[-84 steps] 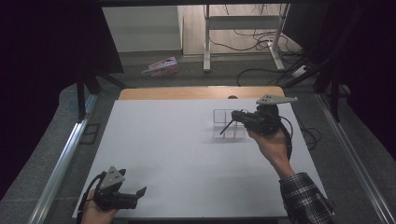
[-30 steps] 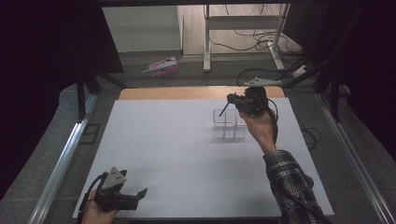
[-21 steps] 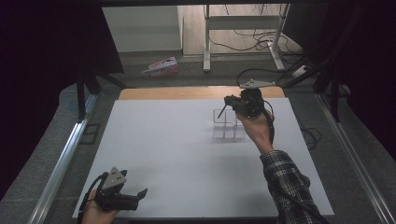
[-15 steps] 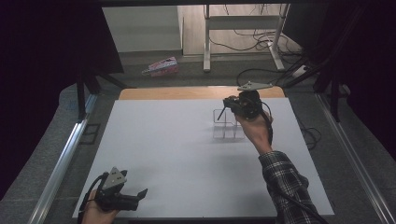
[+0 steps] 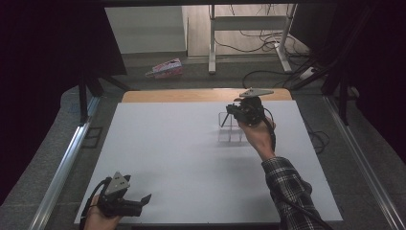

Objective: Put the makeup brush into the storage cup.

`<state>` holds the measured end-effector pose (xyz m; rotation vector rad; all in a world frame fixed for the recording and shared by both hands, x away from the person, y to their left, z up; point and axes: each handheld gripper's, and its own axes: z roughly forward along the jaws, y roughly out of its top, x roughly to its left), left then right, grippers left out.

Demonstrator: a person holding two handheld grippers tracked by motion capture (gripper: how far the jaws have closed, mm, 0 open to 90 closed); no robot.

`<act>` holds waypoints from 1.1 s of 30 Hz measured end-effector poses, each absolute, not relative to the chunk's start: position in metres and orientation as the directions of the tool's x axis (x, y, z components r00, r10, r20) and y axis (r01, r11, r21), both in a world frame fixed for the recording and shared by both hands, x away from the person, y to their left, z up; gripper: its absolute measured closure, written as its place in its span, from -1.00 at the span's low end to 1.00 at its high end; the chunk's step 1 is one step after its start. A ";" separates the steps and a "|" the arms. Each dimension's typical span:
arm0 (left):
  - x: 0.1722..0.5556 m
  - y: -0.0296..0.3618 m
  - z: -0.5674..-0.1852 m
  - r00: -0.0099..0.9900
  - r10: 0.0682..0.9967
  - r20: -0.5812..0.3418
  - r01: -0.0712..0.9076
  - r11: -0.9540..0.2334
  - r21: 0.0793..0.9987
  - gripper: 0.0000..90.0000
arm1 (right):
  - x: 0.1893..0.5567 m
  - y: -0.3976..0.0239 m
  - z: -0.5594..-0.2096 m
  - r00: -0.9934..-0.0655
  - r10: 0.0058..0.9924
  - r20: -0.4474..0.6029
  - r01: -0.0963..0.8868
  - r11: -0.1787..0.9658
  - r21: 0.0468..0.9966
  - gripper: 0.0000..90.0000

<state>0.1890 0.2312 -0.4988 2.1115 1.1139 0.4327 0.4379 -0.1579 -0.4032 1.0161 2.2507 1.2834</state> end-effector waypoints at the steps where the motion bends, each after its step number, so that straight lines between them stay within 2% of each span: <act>1: 0.189 0.231 -0.499 0.575 0.818 -0.029 0.585 -0.386 0.714 -0.95 | 0.438 -0.158 -0.405 -0.676 0.736 0.038 0.412 0.335 0.847 0.88; 16: 0.189 0.231 -0.499 0.575 0.818 -0.025 0.586 -0.391 0.710 -0.95 | 0.439 -0.153 -0.427 -0.677 0.734 0.050 0.444 0.353 0.824 0.87; 18: 0.188 0.230 -0.500 0.575 0.817 -0.025 0.587 -0.391 0.709 -0.95 | 0.439 -0.152 -0.429 -0.680 0.732 0.046 0.448 0.365 0.816 0.81; 20: 0.188 0.230 -0.500 0.576 0.817 -0.026 0.587 -0.391 0.709 -0.95 | 0.441 -0.151 -0.432 -0.674 0.738 0.046 0.462 0.372 0.805 0.35; 22: 0.188 0.230 -0.500 0.576 0.817 -0.026 0.587 -0.391 0.709 -0.95 | 0.444 -0.151 -0.434 -0.670 0.741 0.049 0.463 0.365 0.807 -0.23; 24: 0.189 0.231 -0.500 0.576 0.817 -0.027 0.588 -0.391 0.708 -0.96 | 0.447 -0.151 -0.434 -0.673 0.737 0.061 0.460 0.352 0.815 -0.64; 26: 0.189 0.231 -0.500 0.576 0.817 -0.029 0.589 -0.390 0.708 -0.96 | 0.447 -0.148 -0.435 -0.658 0.751 0.052 0.466 0.353 0.811 -0.96; 29: 0.189 0.230 -0.500 0.577 0.817 -0.028 0.589 -0.392 0.707 -0.96 | 0.445 -0.145 -0.435 -0.659 0.751 -0.019 0.442 0.407 0.799 -1.00; 33: 0.188 0.231 -0.500 0.574 0.818 -0.029 0.589 -0.388 0.709 -0.96 | 0.443 -0.145 -0.432 -0.656 0.755 -0.016 0.437 0.397 0.807 -1.00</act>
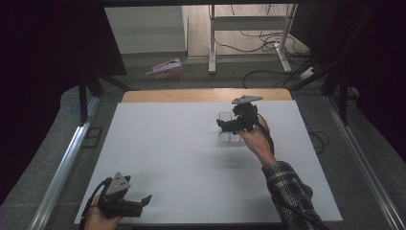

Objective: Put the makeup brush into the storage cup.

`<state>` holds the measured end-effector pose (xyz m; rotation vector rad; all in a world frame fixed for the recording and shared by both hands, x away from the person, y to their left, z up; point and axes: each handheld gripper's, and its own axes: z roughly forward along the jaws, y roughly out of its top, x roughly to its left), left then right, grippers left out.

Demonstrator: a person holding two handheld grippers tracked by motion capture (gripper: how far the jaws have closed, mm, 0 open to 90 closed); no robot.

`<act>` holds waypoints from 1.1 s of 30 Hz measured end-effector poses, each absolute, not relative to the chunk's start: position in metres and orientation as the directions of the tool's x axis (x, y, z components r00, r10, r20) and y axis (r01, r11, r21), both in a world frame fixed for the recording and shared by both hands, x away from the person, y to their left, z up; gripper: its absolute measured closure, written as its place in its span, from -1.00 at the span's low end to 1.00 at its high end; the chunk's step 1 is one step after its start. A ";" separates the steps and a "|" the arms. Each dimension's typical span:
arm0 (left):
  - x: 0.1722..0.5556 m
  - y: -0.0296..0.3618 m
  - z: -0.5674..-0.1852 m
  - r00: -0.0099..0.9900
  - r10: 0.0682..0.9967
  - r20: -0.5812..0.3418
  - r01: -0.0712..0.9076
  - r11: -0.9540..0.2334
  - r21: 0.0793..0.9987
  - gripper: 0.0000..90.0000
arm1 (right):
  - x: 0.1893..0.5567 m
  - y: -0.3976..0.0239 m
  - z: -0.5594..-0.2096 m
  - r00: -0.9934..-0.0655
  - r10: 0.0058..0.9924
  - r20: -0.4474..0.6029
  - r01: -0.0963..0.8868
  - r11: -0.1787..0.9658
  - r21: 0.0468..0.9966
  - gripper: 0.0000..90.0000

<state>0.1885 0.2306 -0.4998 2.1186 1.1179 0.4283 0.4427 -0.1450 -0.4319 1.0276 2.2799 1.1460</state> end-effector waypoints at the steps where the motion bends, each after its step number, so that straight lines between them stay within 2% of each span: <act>1: 0.188 0.231 -0.500 0.573 0.819 -0.029 0.590 -0.387 0.709 -0.96 | 0.442 -0.145 -0.431 -0.656 0.755 -0.018 0.435 0.397 0.808 -1.00; 33: 0.188 0.234 -0.499 0.558 0.828 -0.055 0.596 -0.354 0.721 -1.00 | 0.421 -0.163 -0.419 -0.694 0.720 0.009 0.440 0.415 0.796 -0.97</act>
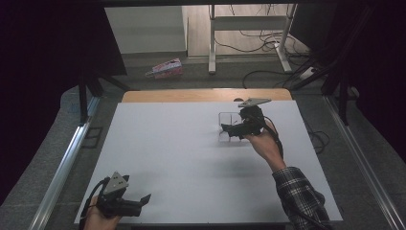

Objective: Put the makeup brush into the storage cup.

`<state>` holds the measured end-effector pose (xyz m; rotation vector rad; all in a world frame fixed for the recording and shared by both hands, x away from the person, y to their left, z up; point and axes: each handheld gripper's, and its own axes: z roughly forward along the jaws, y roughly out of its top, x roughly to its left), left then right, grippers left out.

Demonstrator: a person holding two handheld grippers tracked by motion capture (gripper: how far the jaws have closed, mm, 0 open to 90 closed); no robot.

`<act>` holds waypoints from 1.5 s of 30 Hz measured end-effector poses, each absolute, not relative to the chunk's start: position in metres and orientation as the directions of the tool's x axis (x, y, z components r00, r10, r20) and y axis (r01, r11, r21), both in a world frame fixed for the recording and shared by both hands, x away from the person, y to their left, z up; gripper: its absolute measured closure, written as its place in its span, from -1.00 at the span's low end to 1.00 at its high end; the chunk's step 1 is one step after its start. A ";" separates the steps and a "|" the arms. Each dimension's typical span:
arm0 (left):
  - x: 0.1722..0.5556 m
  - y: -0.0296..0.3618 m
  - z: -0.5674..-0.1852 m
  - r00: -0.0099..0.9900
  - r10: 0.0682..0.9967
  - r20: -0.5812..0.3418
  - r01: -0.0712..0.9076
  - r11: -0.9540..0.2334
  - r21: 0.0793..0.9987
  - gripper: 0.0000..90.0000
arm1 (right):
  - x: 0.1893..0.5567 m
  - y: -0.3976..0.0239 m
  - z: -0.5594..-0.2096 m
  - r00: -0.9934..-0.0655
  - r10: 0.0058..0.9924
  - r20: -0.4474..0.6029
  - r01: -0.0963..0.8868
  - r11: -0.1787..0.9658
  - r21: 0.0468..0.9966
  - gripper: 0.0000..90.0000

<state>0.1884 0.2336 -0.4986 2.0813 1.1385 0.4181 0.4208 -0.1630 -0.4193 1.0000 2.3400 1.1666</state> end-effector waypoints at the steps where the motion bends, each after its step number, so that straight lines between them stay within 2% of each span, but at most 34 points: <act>1: 0.188 0.234 -0.499 0.558 0.828 -0.055 0.596 -0.354 0.721 -1.00 | 0.420 -0.164 -0.419 -0.694 0.720 0.012 0.443 0.414 0.795 -0.97; 28: 0.189 0.235 -0.499 0.550 0.833 -0.065 0.603 -0.342 0.720 -1.00 | 0.390 -0.179 -0.421 -0.722 0.692 0.009 0.434 0.442 0.785 -0.97; 45: 0.189 0.235 -0.499 0.551 0.832 -0.064 0.604 -0.344 0.719 -1.00 | 0.377 -0.182 -0.436 -0.737 0.675 0.012 0.430 0.456 0.779 -0.97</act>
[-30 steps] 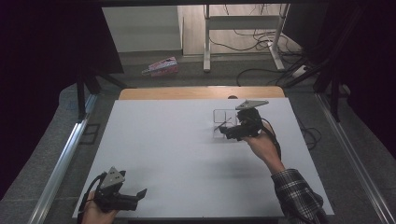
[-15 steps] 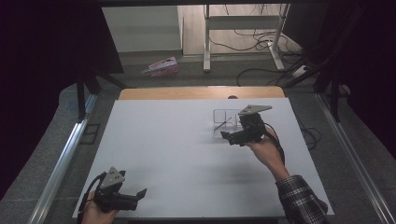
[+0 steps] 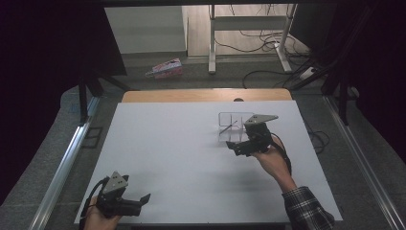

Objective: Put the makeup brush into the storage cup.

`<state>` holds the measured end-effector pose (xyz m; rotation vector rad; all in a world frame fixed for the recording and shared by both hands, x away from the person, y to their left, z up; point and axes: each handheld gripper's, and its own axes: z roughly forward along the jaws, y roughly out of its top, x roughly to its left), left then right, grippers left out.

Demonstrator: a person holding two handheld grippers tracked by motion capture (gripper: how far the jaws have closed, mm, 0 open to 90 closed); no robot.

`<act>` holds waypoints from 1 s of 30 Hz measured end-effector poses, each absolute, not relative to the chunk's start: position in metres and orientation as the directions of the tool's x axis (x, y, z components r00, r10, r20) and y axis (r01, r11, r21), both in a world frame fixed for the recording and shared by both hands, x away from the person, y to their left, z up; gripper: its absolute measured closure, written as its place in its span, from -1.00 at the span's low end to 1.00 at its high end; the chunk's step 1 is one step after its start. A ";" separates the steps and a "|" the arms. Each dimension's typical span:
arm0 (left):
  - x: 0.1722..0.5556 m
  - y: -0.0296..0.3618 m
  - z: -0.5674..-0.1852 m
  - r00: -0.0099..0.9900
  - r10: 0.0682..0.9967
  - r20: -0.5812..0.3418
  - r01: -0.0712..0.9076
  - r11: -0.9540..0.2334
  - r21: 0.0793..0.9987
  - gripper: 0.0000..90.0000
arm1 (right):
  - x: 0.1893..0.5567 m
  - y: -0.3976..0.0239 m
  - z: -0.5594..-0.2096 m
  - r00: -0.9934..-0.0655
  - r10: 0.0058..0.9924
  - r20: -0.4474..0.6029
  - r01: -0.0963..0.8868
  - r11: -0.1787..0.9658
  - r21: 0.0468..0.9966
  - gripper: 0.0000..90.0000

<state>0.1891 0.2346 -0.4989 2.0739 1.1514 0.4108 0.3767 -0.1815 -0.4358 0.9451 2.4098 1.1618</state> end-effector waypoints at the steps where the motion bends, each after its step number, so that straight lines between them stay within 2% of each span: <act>1: 0.189 0.235 -0.499 0.551 0.832 -0.064 0.603 -0.344 0.720 -1.00 | 0.376 -0.182 -0.437 -0.736 0.677 0.017 0.433 0.451 0.780 -0.97; 30: 0.189 0.234 -0.499 0.553 0.830 -0.067 0.602 -0.343 0.721 -1.00 | 0.352 -0.194 -0.445 -0.739 0.674 0.002 0.419 0.457 0.784 -0.97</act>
